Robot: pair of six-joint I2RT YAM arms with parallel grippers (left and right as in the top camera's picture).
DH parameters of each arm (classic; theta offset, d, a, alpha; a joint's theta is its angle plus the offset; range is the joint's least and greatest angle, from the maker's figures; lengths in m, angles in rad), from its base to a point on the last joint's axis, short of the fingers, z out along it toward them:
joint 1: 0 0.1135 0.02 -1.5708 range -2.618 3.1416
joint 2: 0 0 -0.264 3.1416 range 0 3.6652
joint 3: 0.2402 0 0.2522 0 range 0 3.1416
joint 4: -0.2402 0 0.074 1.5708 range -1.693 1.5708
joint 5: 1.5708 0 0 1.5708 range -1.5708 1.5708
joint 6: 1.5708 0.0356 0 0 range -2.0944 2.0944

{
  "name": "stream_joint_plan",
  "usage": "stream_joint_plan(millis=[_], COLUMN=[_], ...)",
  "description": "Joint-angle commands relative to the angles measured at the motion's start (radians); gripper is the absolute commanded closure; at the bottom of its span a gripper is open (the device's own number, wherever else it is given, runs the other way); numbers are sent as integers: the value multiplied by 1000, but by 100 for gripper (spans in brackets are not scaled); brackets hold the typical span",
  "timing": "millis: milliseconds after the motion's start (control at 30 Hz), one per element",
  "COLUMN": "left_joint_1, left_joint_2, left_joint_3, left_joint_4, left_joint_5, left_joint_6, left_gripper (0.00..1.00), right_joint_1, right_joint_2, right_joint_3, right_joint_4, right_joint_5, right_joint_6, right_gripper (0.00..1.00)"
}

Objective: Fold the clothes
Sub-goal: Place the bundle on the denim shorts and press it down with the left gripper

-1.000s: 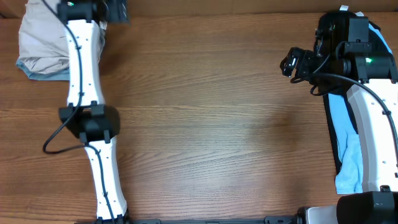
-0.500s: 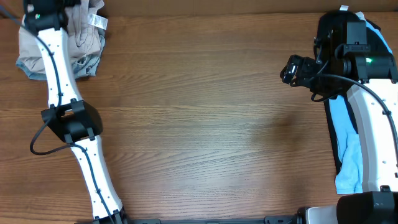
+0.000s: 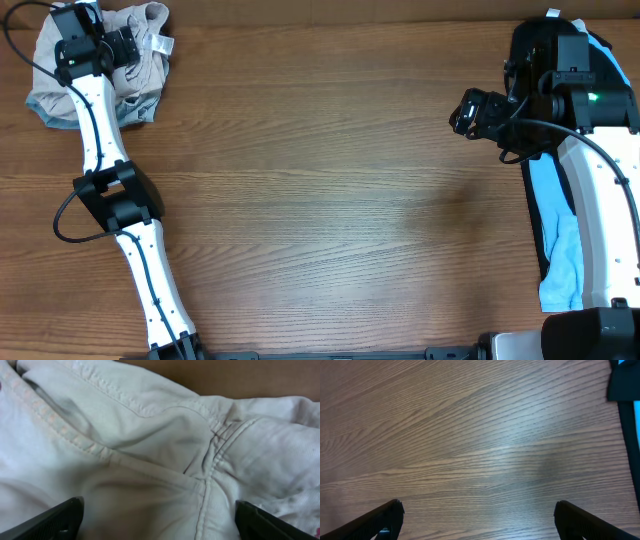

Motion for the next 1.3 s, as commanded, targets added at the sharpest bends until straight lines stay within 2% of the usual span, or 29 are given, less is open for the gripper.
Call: stream_joint_plan(millis=[0, 233, 333, 500, 633, 767, 967, 1267], left_joint_1=[-5, -9, -12, -34, -55, -60, -60, -60], left_joint_2=[78, -179, -327, -558, -684, -747, -760, -758], left_joint_3=[-45, -29, -29, -29, -29, -29, -31, -31], left_joint_4=[-100, -200, -299, -480, -483, -483, -490, -586], left_joint_5=[16, 49, 72, 206, 211, 211, 211, 211], left_joint_6=[-14, -14, -15, -68, -67, -67, -67, -67], left_gripper=[0, 0, 0, 0, 0, 0, 0, 0], right_joint_1=[-5, -6, -6, -6, -6, -6, -6, -6], right_joint_2=[-10, -13, -13, -16, -31, -81, -171, -220], right_joint_3=[10, 143, 284, 579, 833, 991, 1032, 1031], right_joint_4=[8, -52, -127, -297, -436, -438, -444, -446], right_joint_5=[-3, 77, 115, 169, 206, 206, 206, 205], right_joint_6=[-11, -60, -61, -109, -108, -108, -108, -107], right_gripper=[0, 0, 0, 0, 0, 0, 0, 0])
